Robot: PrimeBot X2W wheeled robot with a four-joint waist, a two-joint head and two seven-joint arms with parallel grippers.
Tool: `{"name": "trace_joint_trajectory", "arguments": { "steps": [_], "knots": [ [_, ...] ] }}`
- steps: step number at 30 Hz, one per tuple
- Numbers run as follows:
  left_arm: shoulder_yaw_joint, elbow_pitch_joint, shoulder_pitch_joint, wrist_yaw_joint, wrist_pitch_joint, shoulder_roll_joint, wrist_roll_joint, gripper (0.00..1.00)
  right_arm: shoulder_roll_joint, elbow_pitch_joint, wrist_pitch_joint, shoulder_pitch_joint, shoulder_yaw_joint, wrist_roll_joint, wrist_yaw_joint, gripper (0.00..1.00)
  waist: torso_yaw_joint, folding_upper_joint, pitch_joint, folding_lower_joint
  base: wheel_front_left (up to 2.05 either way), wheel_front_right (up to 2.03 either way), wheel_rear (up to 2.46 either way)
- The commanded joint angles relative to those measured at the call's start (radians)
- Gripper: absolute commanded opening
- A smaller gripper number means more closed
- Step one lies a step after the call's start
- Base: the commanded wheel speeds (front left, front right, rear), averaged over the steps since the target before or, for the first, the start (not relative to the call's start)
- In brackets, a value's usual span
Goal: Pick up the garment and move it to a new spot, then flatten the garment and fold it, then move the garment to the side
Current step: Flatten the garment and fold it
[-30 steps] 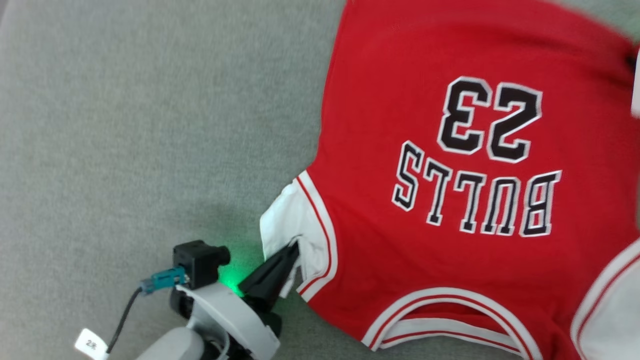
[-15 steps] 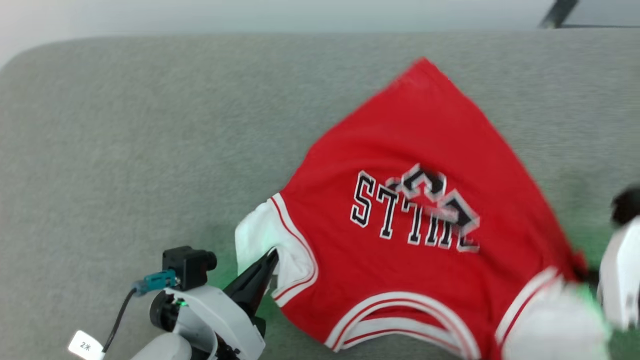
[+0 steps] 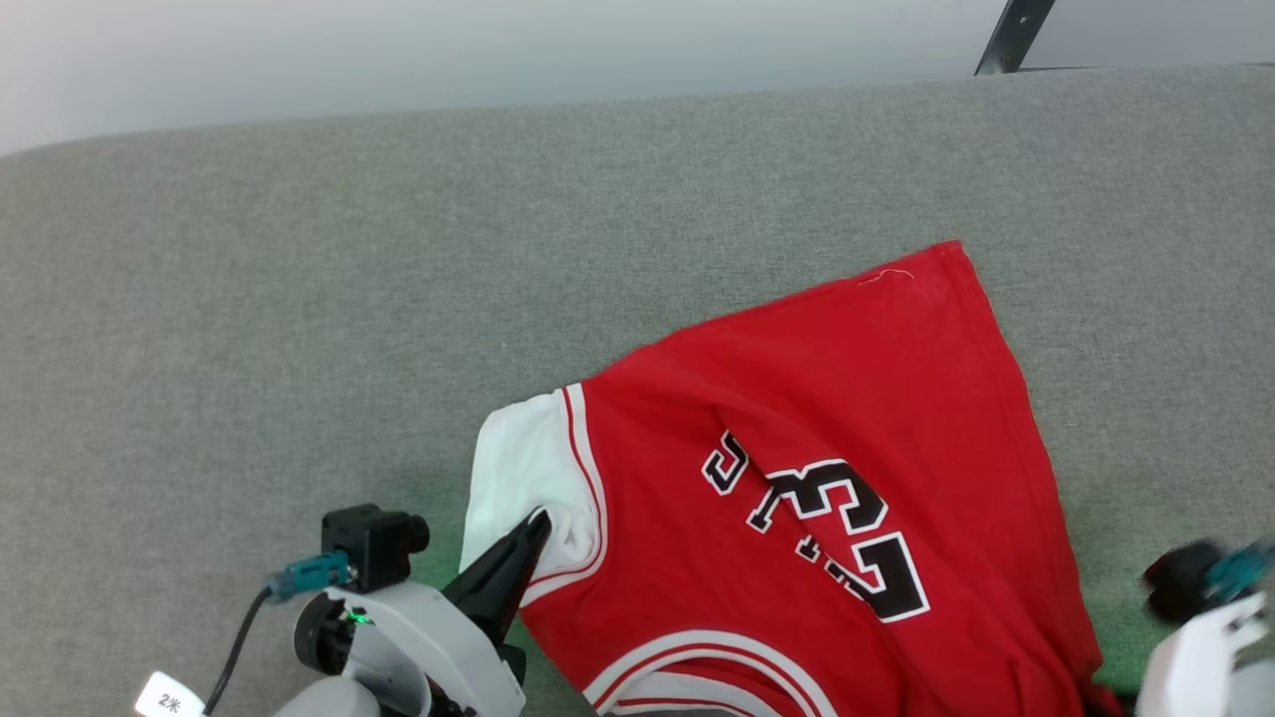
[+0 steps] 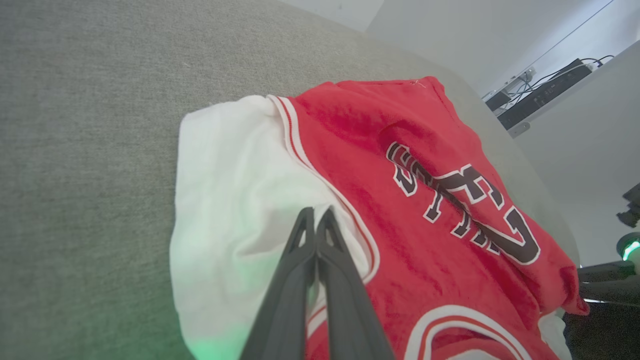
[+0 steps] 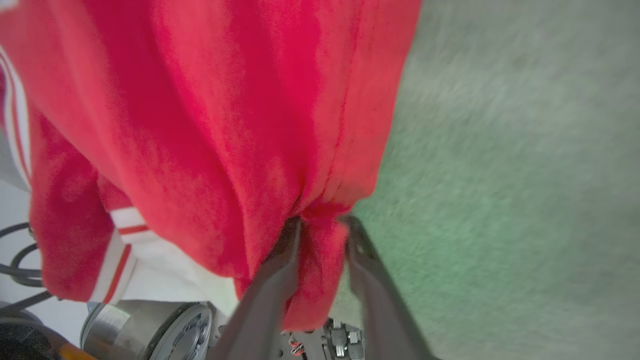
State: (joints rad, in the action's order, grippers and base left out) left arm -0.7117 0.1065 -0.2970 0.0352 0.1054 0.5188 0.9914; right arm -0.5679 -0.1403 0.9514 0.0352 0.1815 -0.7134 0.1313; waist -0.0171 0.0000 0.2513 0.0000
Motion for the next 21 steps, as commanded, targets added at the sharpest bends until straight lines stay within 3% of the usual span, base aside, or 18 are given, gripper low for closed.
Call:
{"name": "trace_joint_trajectory", "arguments": {
  "steps": [1,7,11,16,21],
  "knots": [
    [0.0,-0.001,0.004,-0.001,-0.001,0.004,-0.005,0.0,-0.008,-0.009,-0.004,-0.016,-0.017,0.008,-0.001,1.0,0.002,0.0,-0.001,0.0,0.0,0.0,0.0],
    [-0.006,-0.008,-0.009,0.002,-0.001,-0.001,-0.011,0.0,-0.045,-0.104,0.02,-0.103,-0.151,-0.019,-0.001,1.0,0.019,0.0,0.005,0.0,0.0,0.0,0.0],
    [-0.009,-0.016,-0.025,0.002,0.002,-0.004,-0.023,0.0,-0.062,-0.125,-0.01,-0.243,-0.204,0.025,-0.001,1.0,0.036,0.0,0.032,0.0,0.0,0.0,0.0],
    [-0.009,-0.017,-0.055,-0.002,0.007,-0.013,-0.035,0.0,-0.033,-0.015,-0.074,-0.467,-0.119,0.12,-0.001,1.0,0.061,0.0,0.084,0.0,0.0,0.0,0.0],
    [-0.01,-0.004,-0.088,-0.015,0.011,-0.026,-0.04,0.0,0.032,0.209,-0.115,-0.692,-0.004,0.184,-0.001,1.0,0.086,0.0,0.144,0.0,0.0,0.0,0.0]
  ]
}}
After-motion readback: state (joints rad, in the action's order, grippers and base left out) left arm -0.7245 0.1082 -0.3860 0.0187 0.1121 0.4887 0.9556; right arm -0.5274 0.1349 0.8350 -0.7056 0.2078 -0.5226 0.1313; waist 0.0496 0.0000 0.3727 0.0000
